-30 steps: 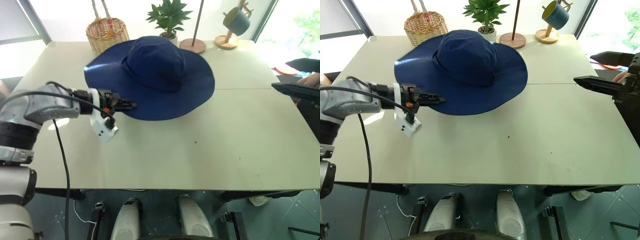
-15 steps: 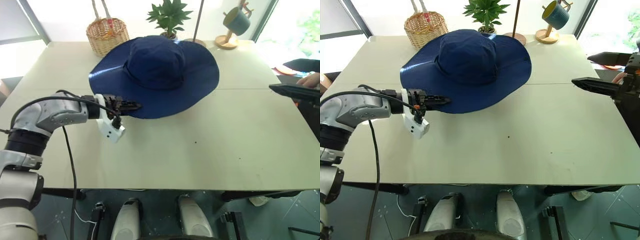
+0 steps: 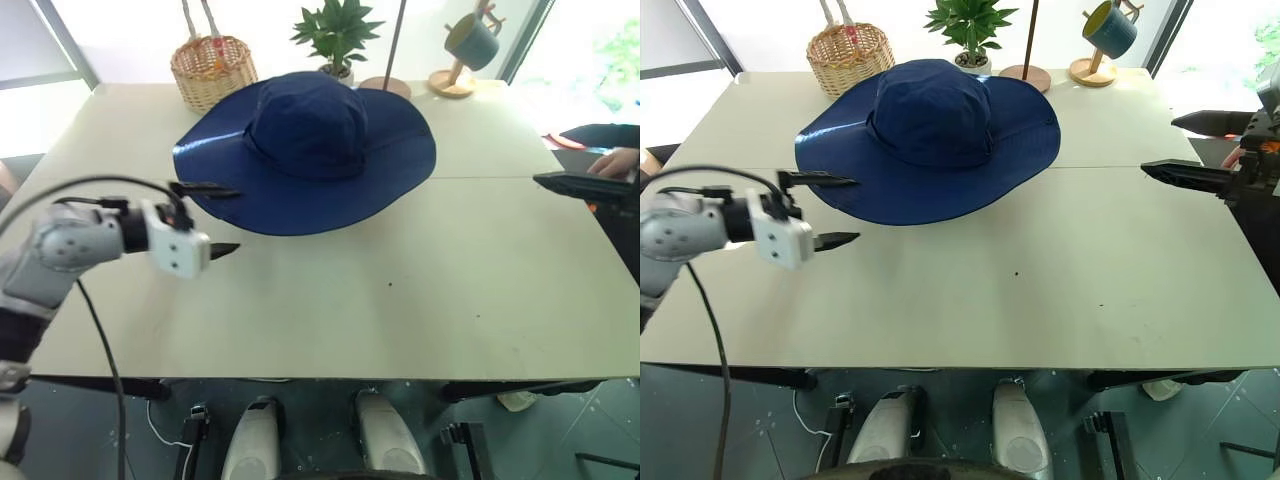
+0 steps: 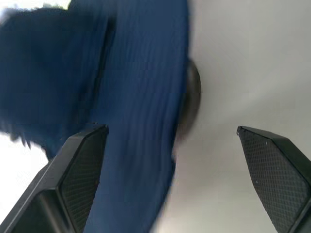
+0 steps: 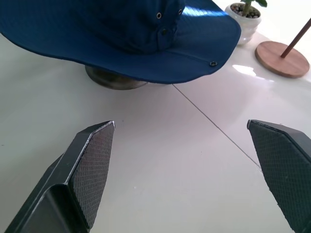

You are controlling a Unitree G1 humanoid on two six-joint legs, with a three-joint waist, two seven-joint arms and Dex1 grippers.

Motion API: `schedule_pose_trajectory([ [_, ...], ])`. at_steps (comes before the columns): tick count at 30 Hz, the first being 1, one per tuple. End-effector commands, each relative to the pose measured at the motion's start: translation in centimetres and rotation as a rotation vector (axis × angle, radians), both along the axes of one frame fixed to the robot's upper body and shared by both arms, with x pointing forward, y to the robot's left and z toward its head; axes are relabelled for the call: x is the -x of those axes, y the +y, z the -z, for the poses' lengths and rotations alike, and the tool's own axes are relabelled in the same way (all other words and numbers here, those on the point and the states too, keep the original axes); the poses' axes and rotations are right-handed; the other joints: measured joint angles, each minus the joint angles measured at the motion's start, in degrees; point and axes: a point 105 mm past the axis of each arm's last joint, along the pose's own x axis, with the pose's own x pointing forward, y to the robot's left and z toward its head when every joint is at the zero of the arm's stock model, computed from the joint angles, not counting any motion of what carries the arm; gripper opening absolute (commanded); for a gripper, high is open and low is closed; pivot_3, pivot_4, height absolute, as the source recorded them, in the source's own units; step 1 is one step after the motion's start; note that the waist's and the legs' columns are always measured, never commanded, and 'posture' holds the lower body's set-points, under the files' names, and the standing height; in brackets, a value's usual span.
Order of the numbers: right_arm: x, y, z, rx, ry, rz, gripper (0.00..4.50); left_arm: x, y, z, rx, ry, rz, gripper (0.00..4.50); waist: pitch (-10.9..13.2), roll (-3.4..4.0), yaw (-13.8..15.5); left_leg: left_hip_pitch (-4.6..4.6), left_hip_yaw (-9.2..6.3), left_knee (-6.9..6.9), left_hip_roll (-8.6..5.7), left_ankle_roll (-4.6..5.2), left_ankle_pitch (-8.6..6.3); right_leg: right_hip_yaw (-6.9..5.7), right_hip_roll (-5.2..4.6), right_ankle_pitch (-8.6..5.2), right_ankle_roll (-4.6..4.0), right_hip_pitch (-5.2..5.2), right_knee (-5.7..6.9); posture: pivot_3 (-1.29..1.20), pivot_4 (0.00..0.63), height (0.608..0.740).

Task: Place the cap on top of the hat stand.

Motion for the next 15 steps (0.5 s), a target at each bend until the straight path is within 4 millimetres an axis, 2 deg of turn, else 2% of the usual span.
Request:
schedule_pose_trajectory([
  [1,0.1,-0.4,-1.5,0.046,-0.055,0.003,4.5,2.4,1.5,-5.0,0.312,0.297,-0.088,4.43,0.03,0.02,-0.46,-0.01,0.0,-0.01,0.01,0.0,0.0,0.0,0.0,-0.05,-0.07,-0.03,0.0,0.0,0.15,0.74],
  [4,-0.1,0.0,-1.7,0.041,-0.056,-0.037,4.5,3.0,3.2,-9.5,0.607,0.4,-0.13,4.43,0.06,0.07,-0.41,-0.01,0.01,-0.01,-0.02,0.0,0.0,-0.01,-0.05,-0.15,-0.12,-0.02,-0.01,0.0,0.15,0.74],
  [7,-0.2,0.5,-1.7,0.023,-0.029,-0.076,4.5,3.7,4.2,-11.7,0.734,0.451,-0.127,4.43,0.05,0.07,-0.9,0.0,-0.01,-0.01,-0.03,0.0,0.0,-0.02,-0.02,-0.16,-0.12,-0.02,-0.01,0.0,0.15,0.74],
  [10,-0.1,1.2,-1.8,0.003,0.004,-0.122,4.5,4.5,5.1,-12.7,0.746,0.491,-0.129,4.43,0.05,0.08,-1.33,0.02,-0.01,-0.07,-0.03,0.0,0.0,-0.01,0.0,-0.17,-0.1,-0.03,0.0,0.0,0.15,0.74],
  [15,-0.6,1.7,-1.7,0.019,0.0,-0.154,4.5,4.1,5.4,-13.4,0.712,0.463,-0.145,4.43,0.06,0.08,-1.41,0.01,-0.01,-0.1,-0.02,0.0,0.0,-0.02,0.03,-0.18,-0.12,-0.09,0.01,0.0,0.15,0.74],
])
